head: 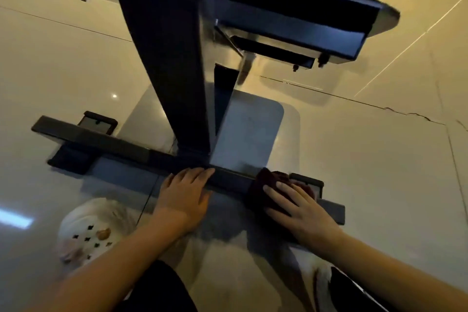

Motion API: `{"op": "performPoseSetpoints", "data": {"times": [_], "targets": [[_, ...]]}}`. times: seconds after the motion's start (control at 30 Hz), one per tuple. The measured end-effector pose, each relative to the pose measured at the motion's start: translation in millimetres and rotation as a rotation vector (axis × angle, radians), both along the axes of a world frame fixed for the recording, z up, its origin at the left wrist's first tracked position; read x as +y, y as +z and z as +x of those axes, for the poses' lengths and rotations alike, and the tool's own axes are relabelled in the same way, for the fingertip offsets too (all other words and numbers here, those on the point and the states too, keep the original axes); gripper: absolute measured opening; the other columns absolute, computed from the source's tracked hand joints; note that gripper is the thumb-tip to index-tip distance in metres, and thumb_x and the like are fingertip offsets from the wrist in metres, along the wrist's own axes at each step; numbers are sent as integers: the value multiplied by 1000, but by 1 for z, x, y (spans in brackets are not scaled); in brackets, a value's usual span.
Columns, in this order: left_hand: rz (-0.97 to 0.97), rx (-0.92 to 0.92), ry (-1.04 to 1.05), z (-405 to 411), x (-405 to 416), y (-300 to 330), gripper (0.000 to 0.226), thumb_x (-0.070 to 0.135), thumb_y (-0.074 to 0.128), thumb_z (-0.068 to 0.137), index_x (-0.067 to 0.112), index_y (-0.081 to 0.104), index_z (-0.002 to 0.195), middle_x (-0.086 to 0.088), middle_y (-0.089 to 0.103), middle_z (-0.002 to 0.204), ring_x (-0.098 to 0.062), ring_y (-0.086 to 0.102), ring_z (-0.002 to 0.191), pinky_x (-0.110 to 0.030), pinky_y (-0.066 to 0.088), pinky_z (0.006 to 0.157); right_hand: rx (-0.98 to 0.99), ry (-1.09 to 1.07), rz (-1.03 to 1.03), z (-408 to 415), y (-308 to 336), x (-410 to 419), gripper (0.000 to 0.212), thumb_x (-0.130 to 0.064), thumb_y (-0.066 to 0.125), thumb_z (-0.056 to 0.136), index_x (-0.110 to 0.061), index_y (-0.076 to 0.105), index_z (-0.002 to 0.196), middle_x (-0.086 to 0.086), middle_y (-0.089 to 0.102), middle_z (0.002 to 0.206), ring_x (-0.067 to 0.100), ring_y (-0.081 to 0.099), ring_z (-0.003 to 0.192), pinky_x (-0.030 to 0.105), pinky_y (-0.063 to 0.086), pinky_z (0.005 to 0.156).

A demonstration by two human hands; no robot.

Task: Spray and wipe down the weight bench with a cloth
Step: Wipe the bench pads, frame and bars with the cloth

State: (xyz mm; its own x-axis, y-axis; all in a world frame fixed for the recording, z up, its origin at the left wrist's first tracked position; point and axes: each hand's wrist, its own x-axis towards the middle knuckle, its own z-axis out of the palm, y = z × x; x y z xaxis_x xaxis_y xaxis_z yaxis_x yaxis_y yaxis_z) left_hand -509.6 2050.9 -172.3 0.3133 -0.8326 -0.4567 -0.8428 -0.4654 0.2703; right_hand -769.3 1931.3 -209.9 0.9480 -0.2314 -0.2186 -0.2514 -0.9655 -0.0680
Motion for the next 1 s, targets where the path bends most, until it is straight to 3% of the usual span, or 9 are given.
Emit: {"op": "performPoseSetpoints", "data": {"times": [0.13, 0.23, 0.37, 0.47, 0.6, 0.77, 0.83, 0.9, 1.0], "targets": [[112, -179, -117, -25, -9, 1, 60, 47, 29, 94, 35, 18, 152, -3, 15, 161, -31, 15, 146, -45, 12, 118, 17, -125, -25, -71, 14, -5, 33, -20, 56, 78, -23, 71, 107, 10, 54, 140, 37, 58, 119, 52, 52, 91], [119, -236, -243, -41, -18, 15, 58, 42, 38, 99, 34, 16, 152, 2, 16, 160, -20, 17, 146, -41, 11, 118, 96, -321, 58, -95, 36, -5, 35, -16, 78, 70, -26, 72, 102, 4, 61, 132, 30, 63, 114, 38, 57, 86], [0, -132, -469, -66, -36, 62, 50, 42, 43, 99, 32, 33, 147, 8, 33, 150, -15, 34, 137, -34, 21, 114, 30, -450, 243, -102, 99, -16, 21, -23, 56, 97, -23, 67, 114, -10, 53, 138, 13, 56, 116, 20, 44, 90], [-105, 212, -329, -92, -57, 127, 43, 45, 48, 97, 27, 50, 136, 8, 51, 135, -13, 50, 122, -31, 40, 102, -151, -569, 297, -98, 162, -19, 24, -20, 60, 94, -22, 67, 116, -10, 56, 131, 9, 54, 109, 15, 40, 86], [-148, 691, -107, -133, -67, 226, 45, 49, 50, 95, 25, 49, 133, 6, 58, 119, -11, 57, 107, -23, 46, 82, -425, -636, 334, -89, 260, -2, 30, -19, 67, 89, -26, 67, 118, -20, 50, 117, -3, 45, 100, 3, 35, 81], [-525, 1087, 159, -181, -41, 321, 16, 14, 60, 94, 16, 57, 110, -10, 65, 110, -21, 63, 98, -28, 56, 73, -645, -658, 465, -96, 359, 48, 35, -25, 72, 85, -30, 55, 115, -13, 52, 115, 9, 52, 107, 25, 50, 91], [-658, 1109, 148, -195, -24, 339, 16, 12, 59, 94, 16, 59, 110, -8, 66, 105, -22, 64, 98, -26, 55, 70, -742, -684, 548, -101, 380, 72, 34, -31, 67, 89, -31, 43, 113, -13, 49, 118, 7, 53, 105, 22, 55, 81], [-714, 1095, 100, -206, -4, 350, 18, 14, 58, 94, 21, 61, 111, -7, 64, 110, -24, 61, 104, -35, 54, 83, -821, -717, 549, -105, 390, 93, 34, -30, 60, 94, -33, 36, 118, -10, 45, 125, 7, 54, 104, 16, 53, 76], [-758, 670, -270, -202, 15, 359, 20, 16, 60, 93, 34, 60, 102, 7, 58, 113, -15, 54, 108, -34, 45, 95, -834, -781, 451, -104, 386, 103, 48, -18, 57, 96, -31, 36, 138, -1, 38, 142, 13, 46, 117, 27, 47, 97]]}}
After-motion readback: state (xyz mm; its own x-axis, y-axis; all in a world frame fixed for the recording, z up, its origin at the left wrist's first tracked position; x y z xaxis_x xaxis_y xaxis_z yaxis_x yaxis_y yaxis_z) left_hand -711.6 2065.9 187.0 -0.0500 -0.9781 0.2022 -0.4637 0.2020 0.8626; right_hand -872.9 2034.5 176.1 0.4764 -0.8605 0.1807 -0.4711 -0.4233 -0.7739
